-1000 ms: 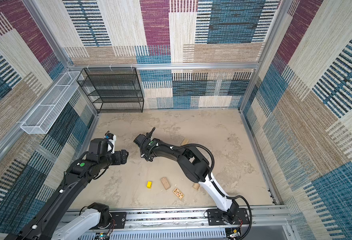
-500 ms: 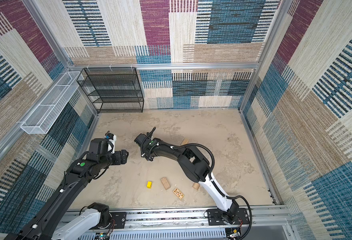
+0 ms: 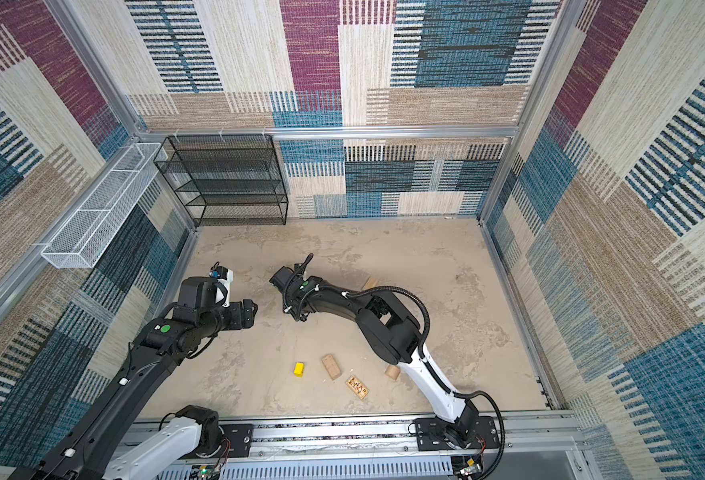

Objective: Build the wood block tower

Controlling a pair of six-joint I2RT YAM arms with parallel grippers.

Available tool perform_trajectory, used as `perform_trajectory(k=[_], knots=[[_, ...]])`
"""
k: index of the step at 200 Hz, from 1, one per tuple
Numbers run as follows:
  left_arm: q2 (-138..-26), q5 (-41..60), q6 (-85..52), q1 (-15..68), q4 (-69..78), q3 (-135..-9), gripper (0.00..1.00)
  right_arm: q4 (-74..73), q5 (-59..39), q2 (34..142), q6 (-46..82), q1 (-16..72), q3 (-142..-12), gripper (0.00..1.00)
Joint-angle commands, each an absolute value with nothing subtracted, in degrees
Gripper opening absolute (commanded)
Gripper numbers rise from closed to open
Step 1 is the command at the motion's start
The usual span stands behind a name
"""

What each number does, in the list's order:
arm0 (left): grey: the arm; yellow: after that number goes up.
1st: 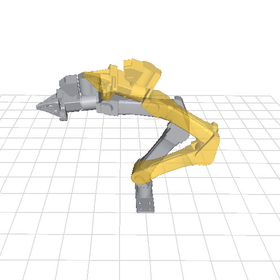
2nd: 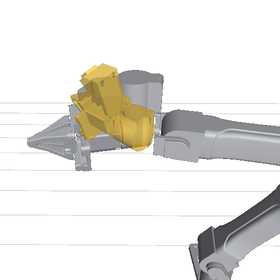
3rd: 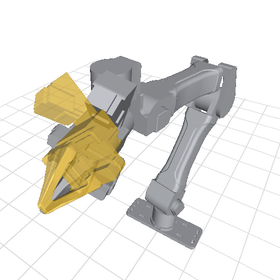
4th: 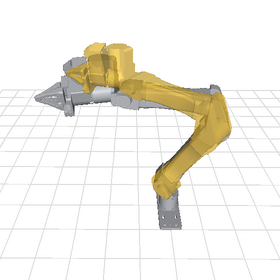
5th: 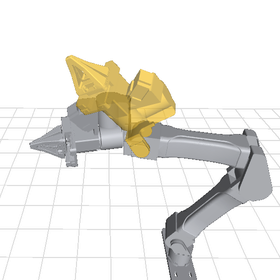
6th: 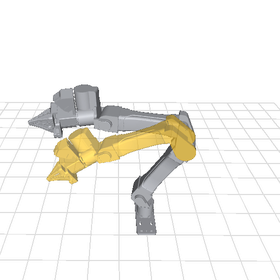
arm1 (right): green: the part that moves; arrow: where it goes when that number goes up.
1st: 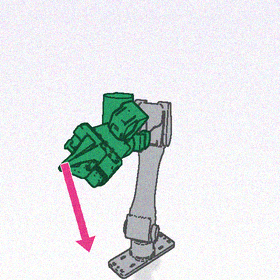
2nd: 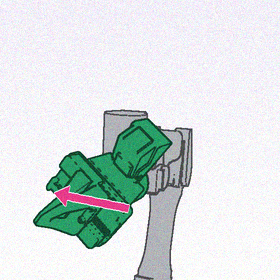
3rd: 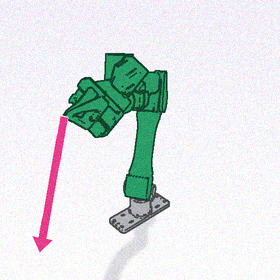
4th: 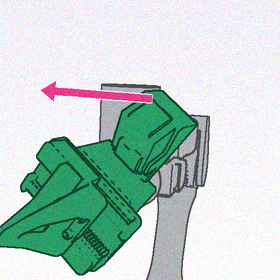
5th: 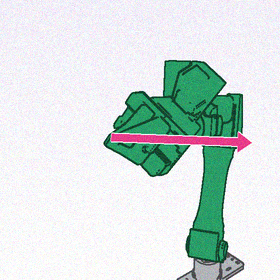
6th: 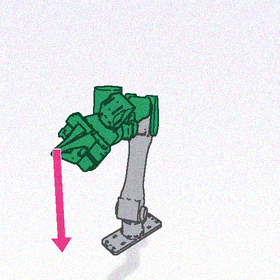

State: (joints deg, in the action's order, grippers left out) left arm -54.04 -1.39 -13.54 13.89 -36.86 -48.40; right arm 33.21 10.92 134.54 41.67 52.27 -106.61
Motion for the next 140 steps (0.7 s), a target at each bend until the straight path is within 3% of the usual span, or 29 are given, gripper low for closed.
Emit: perform_trajectory(k=[1, 75, 98, 140], knots=[[-54.11, -1.76, -14.22, 13.89, -36.96, -48.60, 0.87, 36.49, 10.68, 134.73, 41.76, 52.21, -106.05, 0.17], [-54.09, -1.76, -14.24, 13.89, -36.97, -48.59, 0.87, 36.39, 9.38, 134.39, 41.51, 52.18, -106.30, 0.23], [-53.96, -2.02, -14.24, 13.80, -36.99, -48.69, 0.87, 36.42, 8.61, 132.59, 41.30, 52.21, -106.44, 0.29], [-54.20, -2.19, -14.22, 13.54, -37.02, -48.67, 0.87, 37.44, 8.78, 127.38, 39.86, 52.15, -106.27, 0.29]])
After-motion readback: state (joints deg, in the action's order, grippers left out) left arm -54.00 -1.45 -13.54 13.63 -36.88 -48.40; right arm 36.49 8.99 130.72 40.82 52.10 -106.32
